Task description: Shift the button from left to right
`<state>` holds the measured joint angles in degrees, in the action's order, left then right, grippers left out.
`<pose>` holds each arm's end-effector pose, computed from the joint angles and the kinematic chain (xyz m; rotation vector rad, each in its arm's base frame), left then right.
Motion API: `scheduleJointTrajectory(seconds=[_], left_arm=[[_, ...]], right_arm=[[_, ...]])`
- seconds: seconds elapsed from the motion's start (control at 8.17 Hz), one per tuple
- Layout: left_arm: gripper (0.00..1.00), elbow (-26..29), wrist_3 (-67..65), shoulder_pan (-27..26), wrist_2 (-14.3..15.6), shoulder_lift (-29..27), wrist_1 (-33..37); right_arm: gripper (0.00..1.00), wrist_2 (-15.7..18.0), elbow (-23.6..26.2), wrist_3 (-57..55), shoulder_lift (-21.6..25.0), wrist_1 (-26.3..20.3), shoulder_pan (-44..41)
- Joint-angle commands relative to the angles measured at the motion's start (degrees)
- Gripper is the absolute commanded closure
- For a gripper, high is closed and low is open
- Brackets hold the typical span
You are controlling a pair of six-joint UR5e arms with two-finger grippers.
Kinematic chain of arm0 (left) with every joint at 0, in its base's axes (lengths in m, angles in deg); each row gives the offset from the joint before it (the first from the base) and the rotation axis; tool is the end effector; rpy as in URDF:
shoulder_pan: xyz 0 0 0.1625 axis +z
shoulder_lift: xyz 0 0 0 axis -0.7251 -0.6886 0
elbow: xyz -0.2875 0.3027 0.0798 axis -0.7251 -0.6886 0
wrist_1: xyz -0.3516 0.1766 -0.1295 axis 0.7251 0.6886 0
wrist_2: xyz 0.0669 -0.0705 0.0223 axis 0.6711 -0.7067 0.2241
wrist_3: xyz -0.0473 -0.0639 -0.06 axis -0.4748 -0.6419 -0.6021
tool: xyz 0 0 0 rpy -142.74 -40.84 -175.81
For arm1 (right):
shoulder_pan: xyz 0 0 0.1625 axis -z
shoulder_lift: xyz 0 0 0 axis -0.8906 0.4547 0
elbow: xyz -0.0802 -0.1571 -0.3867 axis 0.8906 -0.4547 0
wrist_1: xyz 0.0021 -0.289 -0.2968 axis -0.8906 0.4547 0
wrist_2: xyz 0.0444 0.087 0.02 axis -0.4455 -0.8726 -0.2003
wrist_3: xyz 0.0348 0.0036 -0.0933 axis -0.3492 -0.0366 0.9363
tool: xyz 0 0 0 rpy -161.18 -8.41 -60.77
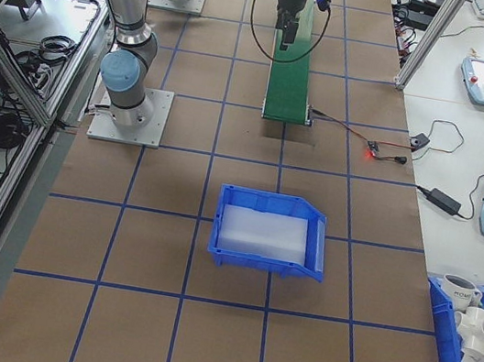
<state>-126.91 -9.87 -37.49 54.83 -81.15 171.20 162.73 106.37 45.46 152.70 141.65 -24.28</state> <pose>-0.0760 -0.5011 0.4176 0.0804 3.0980 0.1799 0.1089 -0.5115 0.4619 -0.3298 3.1104 0.0959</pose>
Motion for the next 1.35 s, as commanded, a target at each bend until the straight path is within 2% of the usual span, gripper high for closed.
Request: scheduleJointTrajectory(seconds=[0.0, 0.12, 0.37, 0.61, 0.73, 0.98, 1.1, 1.22], left_arm=[[0.00, 0.48, -0.58, -0.06, 2.20, 0.91, 0.19], [0.00, 0.57, -0.66, 0.20, -0.06, 1.26, 0.01], [0.00, 0.48, -0.49, 0.20, -0.53, 1.00, 0.10], [0.00, 0.48, -0.58, 0.29, -0.87, 0.21, 0.10], [0.00, 0.57, -0.49, 0.29, -0.53, 0.12, -0.08], [0.00, 0.48, -1.27, 0.38, 0.26, -0.14, -2.17], [0.00, 0.48, -1.54, 0.29, 3.31, -0.23, -4.01], [0.00, 0.39, -4.15, 0.29, 3.43, -0.32, -4.03]], right_arm=[[0.00, 0.77, 4.05, -0.37, -4.77, 8.61, 0.05], [0.00, 0.86, 5.54, -0.46, -6.87, 11.69, 0.05], [0.00, 0.69, 5.91, -0.55, -9.16, 15.14, 0.05], [0.00, 0.25, 6.00, -2.03, -10.05, 16.20, 0.05], [0.00, -0.36, 6.00, -5.18, -10.14, 16.20, 0.05], [0.01, -4.57, 6.87, -6.35, -10.49, 16.46, 0.05], [0.02, -5.20, 8.62, -6.26, -10.49, 20.82, 0.05], [0.02, -6.33, 9.94, -6.26, -10.49, 22.51, 0.05]])
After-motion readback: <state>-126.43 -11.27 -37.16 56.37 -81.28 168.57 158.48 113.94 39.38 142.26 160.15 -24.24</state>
